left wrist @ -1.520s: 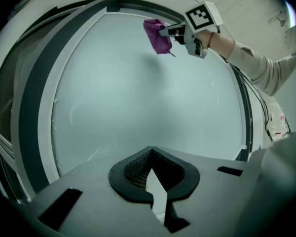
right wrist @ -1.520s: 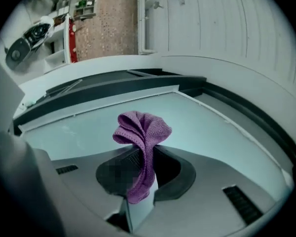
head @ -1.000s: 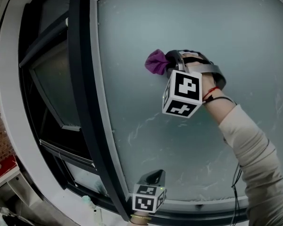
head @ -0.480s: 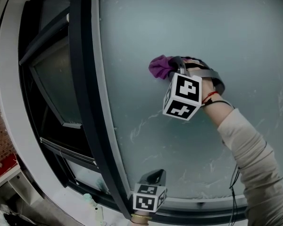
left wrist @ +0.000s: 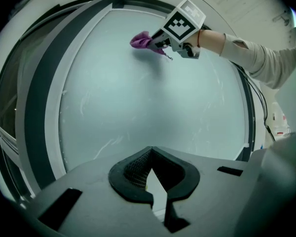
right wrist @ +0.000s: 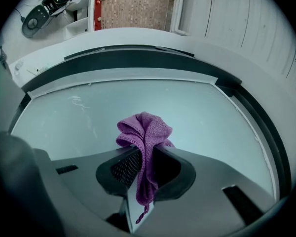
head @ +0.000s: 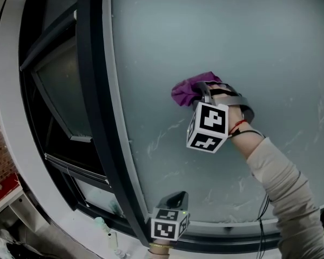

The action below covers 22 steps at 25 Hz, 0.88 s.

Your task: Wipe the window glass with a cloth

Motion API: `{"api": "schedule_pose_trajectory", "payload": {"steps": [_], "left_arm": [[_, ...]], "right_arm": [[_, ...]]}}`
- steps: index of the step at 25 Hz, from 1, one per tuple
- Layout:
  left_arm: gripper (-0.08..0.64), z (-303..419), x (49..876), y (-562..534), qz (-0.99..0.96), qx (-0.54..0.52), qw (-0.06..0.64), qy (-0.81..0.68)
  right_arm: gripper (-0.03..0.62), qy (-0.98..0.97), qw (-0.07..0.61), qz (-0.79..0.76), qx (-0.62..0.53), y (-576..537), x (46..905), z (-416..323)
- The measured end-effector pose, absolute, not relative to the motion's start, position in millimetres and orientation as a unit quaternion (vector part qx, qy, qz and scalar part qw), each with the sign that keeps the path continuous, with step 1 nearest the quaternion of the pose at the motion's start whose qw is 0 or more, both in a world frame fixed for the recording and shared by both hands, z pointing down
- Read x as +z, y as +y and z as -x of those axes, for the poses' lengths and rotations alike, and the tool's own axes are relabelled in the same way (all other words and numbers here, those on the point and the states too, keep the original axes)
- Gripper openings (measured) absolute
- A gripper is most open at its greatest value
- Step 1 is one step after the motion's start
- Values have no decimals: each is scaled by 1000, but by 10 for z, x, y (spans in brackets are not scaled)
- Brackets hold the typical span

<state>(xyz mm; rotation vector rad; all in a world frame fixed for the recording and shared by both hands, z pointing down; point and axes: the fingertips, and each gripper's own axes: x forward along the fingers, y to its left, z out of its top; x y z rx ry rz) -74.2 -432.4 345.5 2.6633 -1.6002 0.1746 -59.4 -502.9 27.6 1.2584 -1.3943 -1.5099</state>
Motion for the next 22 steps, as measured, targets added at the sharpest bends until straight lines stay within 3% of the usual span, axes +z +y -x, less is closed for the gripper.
{"api": "schedule_pose_trajectory", "payload": {"steps": [22], "left_arm": [[5,721,3725,-4147,-847,72,35,-526]], "right_arm": [[58,-603,397,-445,-530,-5023,1667,451]]}}
